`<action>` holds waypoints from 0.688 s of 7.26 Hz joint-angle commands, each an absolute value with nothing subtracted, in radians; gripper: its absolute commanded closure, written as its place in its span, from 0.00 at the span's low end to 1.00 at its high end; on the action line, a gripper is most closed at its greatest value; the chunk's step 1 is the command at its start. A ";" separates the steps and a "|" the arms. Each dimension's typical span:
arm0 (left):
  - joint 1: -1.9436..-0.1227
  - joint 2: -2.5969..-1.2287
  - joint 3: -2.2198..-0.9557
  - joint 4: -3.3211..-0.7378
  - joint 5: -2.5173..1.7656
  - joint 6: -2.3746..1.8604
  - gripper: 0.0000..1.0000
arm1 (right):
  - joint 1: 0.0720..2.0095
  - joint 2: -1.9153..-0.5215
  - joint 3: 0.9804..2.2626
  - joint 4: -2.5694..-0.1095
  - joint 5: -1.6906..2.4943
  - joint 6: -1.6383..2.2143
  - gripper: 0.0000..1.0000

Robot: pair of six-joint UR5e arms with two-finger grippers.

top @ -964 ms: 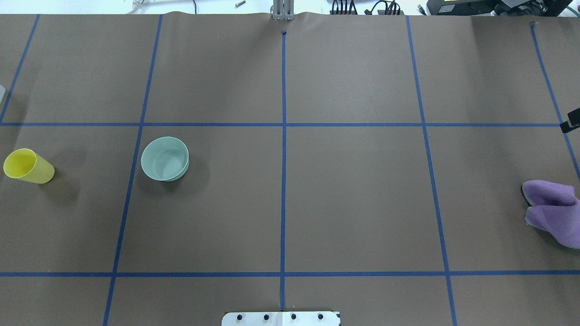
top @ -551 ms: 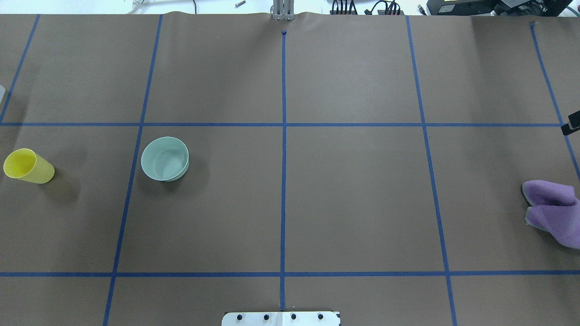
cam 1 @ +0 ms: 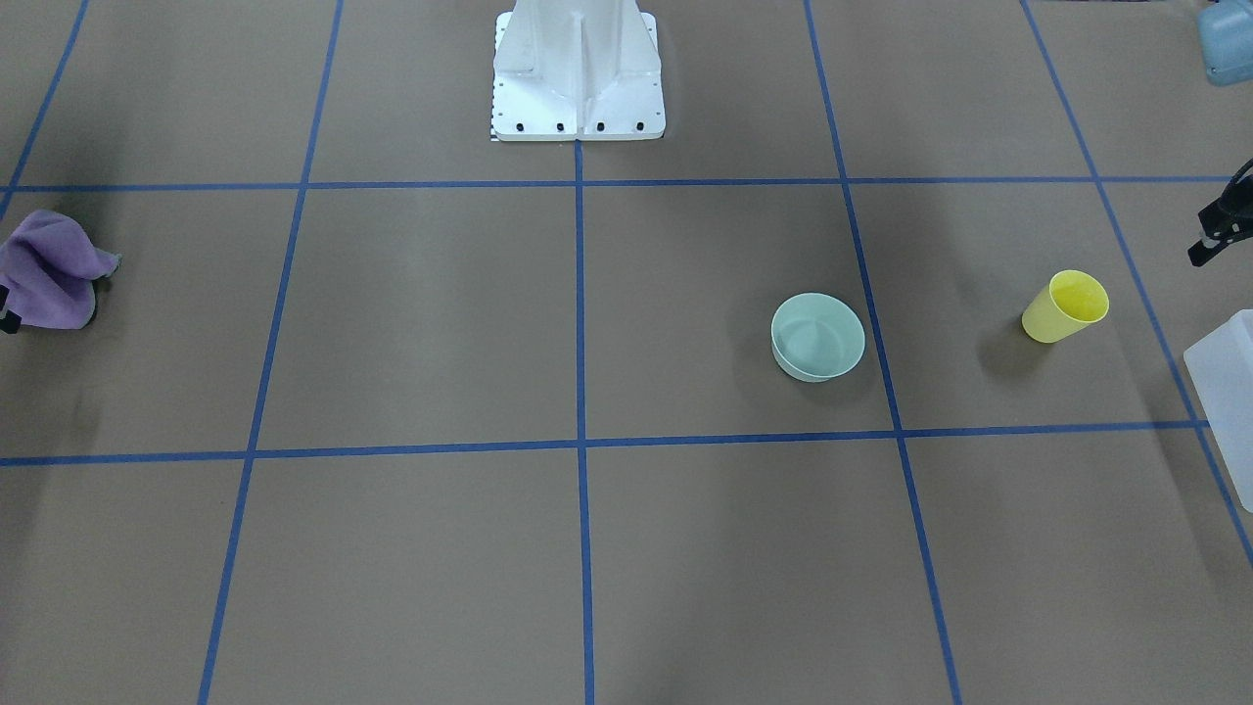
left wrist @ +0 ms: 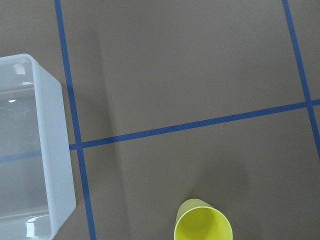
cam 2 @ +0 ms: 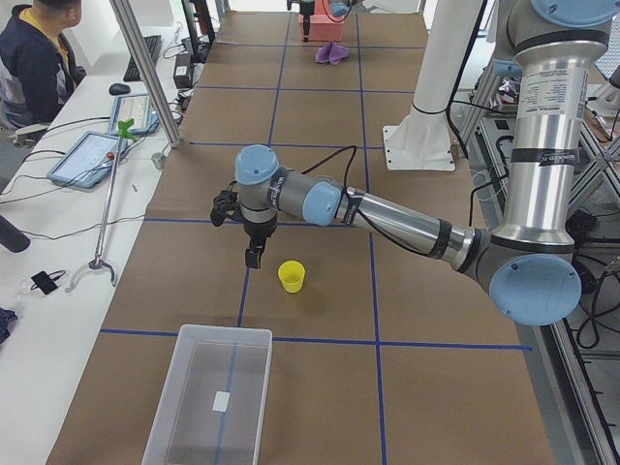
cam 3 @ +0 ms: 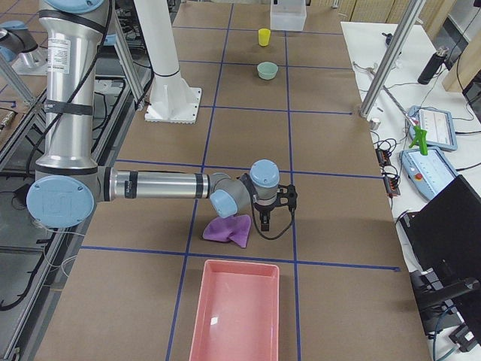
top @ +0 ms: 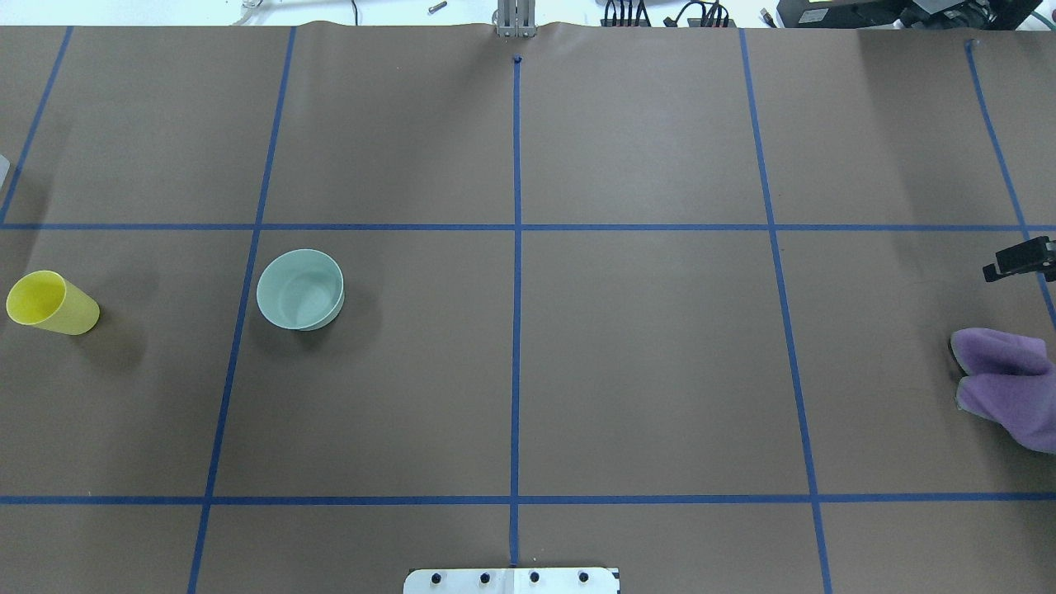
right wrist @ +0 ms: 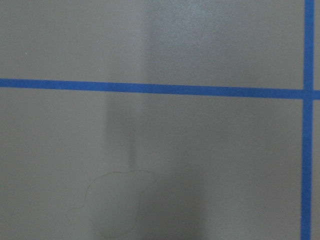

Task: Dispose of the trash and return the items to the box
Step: 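Grasp the lavender cloth with the right gripper and lift it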

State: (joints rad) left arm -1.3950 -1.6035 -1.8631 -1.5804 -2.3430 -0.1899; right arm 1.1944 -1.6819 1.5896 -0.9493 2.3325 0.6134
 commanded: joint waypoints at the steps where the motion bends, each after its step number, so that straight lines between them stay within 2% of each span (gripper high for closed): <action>1: -1.394 -1.605 -1.865 -1.582 -2.342 -0.212 0.02 | 1.137 -1.735 1.566 -0.812 2.335 0.712 0.00; 5: -1.394 -1.603 -1.876 -1.618 -2.344 -0.314 0.02 | 1.120 -1.879 1.637 -0.753 2.353 0.712 0.00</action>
